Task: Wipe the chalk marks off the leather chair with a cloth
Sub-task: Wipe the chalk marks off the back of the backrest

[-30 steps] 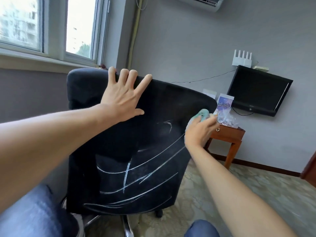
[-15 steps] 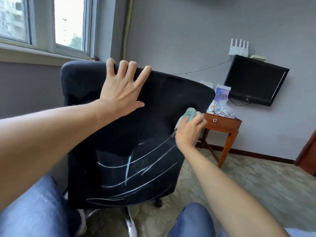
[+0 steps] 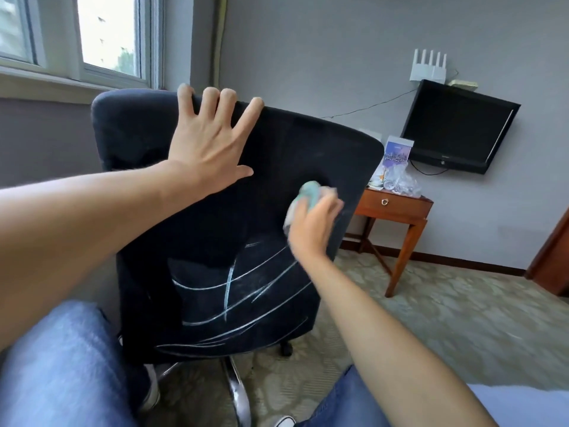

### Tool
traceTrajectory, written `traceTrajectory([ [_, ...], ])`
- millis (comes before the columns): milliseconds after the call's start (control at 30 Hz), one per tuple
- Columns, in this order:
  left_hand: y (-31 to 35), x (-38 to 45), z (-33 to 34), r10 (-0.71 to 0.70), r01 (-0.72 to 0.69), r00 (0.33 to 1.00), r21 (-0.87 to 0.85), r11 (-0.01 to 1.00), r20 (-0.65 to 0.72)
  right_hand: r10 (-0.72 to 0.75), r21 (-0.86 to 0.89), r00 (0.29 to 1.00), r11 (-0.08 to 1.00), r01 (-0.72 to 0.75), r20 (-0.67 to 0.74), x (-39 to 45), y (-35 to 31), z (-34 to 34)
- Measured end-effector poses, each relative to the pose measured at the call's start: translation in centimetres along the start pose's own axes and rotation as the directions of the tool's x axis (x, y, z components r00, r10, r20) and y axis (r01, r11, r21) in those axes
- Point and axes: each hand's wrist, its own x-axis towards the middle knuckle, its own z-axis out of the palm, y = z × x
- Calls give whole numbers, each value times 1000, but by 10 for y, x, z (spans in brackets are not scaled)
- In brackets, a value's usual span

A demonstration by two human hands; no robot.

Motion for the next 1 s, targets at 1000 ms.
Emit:
traceTrajectory([
  [1000,29,-3,23,120,-126,982,-37,991,-149,364,-18,931,931,-364,27,-48,92,30],
])
